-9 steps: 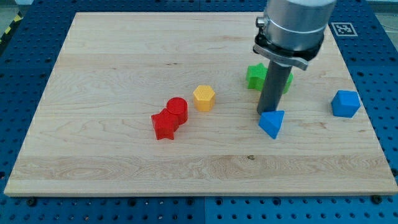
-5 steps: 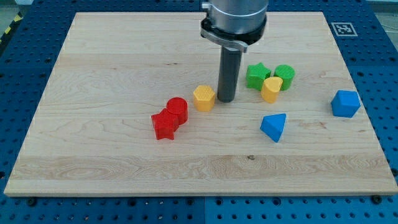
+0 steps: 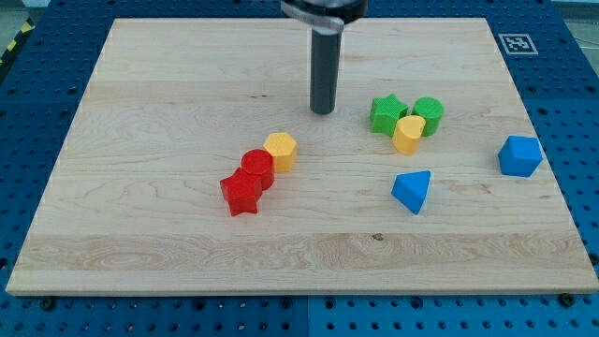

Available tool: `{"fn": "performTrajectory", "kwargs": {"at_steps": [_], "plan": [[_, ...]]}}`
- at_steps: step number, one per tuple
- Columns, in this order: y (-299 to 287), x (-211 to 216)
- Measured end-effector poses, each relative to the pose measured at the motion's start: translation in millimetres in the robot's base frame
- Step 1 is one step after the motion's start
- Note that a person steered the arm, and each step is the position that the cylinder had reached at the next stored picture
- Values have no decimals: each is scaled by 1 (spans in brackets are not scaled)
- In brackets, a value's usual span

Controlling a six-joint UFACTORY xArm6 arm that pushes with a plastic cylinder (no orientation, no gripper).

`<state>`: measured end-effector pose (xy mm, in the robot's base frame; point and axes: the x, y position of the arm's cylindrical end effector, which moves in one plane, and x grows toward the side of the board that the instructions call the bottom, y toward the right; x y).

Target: Push the yellow heart parallel to the right of the yellow hexagon

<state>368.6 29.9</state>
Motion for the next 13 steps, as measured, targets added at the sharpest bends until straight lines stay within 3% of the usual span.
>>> {"fn": "performTrajectory", "kwargs": {"at_steps": [1,2,3,6,9,11,13], "plan": [[46,-44],[136,-53],[195,-13],[162,56],[128,68],[58,68],[100,78]]}}
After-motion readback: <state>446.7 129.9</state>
